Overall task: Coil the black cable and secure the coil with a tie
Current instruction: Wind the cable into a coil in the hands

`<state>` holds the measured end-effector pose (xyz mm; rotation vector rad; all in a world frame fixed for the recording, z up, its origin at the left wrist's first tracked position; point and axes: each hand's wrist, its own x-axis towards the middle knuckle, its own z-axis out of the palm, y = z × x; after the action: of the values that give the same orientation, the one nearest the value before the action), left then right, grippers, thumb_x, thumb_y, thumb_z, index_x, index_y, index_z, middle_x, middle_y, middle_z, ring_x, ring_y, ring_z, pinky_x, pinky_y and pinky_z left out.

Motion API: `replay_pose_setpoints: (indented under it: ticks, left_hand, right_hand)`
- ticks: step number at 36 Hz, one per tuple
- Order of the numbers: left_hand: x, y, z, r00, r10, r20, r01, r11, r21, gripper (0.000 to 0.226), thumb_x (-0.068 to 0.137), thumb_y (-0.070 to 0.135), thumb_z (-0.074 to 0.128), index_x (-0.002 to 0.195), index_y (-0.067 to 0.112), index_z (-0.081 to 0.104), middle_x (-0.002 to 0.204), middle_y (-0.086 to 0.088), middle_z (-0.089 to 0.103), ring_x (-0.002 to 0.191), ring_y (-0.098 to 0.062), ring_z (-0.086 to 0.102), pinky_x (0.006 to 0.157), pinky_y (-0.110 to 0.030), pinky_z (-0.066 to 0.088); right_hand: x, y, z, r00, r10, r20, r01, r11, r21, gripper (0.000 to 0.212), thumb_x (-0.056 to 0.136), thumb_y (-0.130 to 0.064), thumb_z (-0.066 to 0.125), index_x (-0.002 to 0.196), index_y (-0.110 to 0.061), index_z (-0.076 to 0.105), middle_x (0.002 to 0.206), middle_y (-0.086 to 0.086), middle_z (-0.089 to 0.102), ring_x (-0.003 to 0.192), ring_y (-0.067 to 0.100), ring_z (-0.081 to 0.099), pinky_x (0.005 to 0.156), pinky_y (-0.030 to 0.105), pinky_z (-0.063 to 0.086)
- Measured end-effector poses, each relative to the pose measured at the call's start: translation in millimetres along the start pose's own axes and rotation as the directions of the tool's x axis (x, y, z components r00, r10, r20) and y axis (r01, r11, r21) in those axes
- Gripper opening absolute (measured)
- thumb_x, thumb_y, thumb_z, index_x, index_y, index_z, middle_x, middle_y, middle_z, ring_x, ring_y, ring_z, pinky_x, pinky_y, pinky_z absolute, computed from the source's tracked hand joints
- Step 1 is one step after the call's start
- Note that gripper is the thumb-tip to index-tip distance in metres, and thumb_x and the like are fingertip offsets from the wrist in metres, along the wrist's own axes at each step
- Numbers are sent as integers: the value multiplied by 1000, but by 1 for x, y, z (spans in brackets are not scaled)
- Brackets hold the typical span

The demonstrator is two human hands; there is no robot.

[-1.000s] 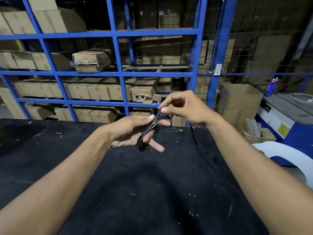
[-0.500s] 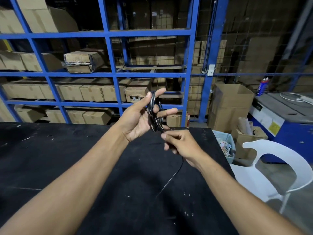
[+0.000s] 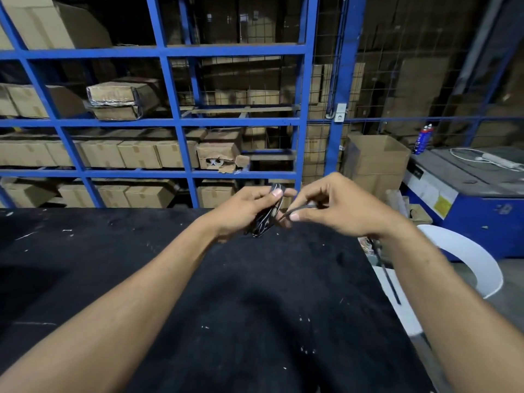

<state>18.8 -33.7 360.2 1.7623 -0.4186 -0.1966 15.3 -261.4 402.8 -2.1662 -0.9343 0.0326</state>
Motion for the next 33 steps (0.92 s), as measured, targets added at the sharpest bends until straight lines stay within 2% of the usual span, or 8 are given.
replay_pose_setpoints:
  ticks: [6, 10, 14, 16, 21, 25, 29, 33]
  left_hand:
    - [-6, 6, 10, 951, -107, 290, 163, 971, -176, 60, 109, 44, 44, 145, -4, 49, 66, -9, 62, 100, -44, 78, 64, -30, 50]
    - [-7, 13, 10, 899, -32, 437, 212, 905, -368, 50, 111, 42, 41, 145, 11, 61, 60, 1, 46, 74, -21, 69, 110, -72, 34]
    - [-5, 17, 10, 870, 83, 485, 278, 731, -623, 50, 110, 43, 42, 148, 14, 54, 58, 6, 34, 62, -10, 53, 117, -81, 12]
    - [-4, 21, 11, 880, 135, 455, 268, 651, -711, 50, 110, 43, 39, 148, 15, 55, 59, 6, 28, 60, -8, 51, 116, -82, 16]
    - [0, 18, 11, 944, 149, 296, 166, 560, -812, 51, 107, 42, 44, 149, 14, 55, 54, 10, 32, 56, -2, 45, 121, -64, 24]
    - [7, 3, 9, 986, 98, 135, 59, 555, -830, 53, 107, 42, 47, 153, 17, 53, 55, 10, 43, 57, -4, 51, 120, -58, 23]
    - [14, -10, 9, 997, 19, -70, -64, 676, -735, 46, 110, 46, 40, 144, 24, 64, 60, 8, 45, 62, -7, 56, 112, -77, 34]
    - [17, -17, 11, 969, 1, -249, -122, 873, -473, 46, 112, 45, 36, 138, 23, 66, 58, 6, 48, 80, -20, 78, 85, -47, 57]
  right_hand:
    - [14, 6, -30, 993, -110, -44, 116, 977, 176, 19, 79, -18, 88, 94, -8, 83, 86, 25, 76, 75, 25, 64, 77, 40, 52]
    - [19, 27, -33, 986, -46, -161, 113, 894, 434, 26, 74, -28, 90, 97, -15, 86, 88, 24, 77, 80, 31, 63, 79, 40, 47]
    - [19, 54, -12, 981, 101, -163, 44, 709, 704, 36, 74, -27, 88, 108, -14, 84, 101, 24, 81, 58, 8, 55, 57, 17, 37]
    - [18, 64, 7, 967, 187, -171, 14, 635, 772, 35, 76, -26, 85, 110, -15, 84, 109, 21, 81, 66, 7, 61, 64, 22, 37]
    - [10, 76, 60, 946, 311, -93, -92, 533, 841, 20, 83, -21, 73, 96, -21, 87, 64, -2, 70, 48, 4, 46, 45, 13, 34]
    - [-1, 76, 92, 929, 367, -42, -206, 610, 765, 36, 103, -7, 59, 87, -26, 85, 65, 4, 70, 45, 8, 45, 42, 17, 29]
    - [-9, 63, 106, 932, 363, -13, -275, 728, 627, 19, 108, -15, 56, 110, -23, 73, 61, 1, 67, 42, 5, 42, 44, 16, 33]
    - [-13, 48, 104, 938, 346, 6, -330, 891, 313, 24, 109, -21, 53, 116, -22, 76, 58, -4, 68, 46, -1, 47, 57, 17, 38]
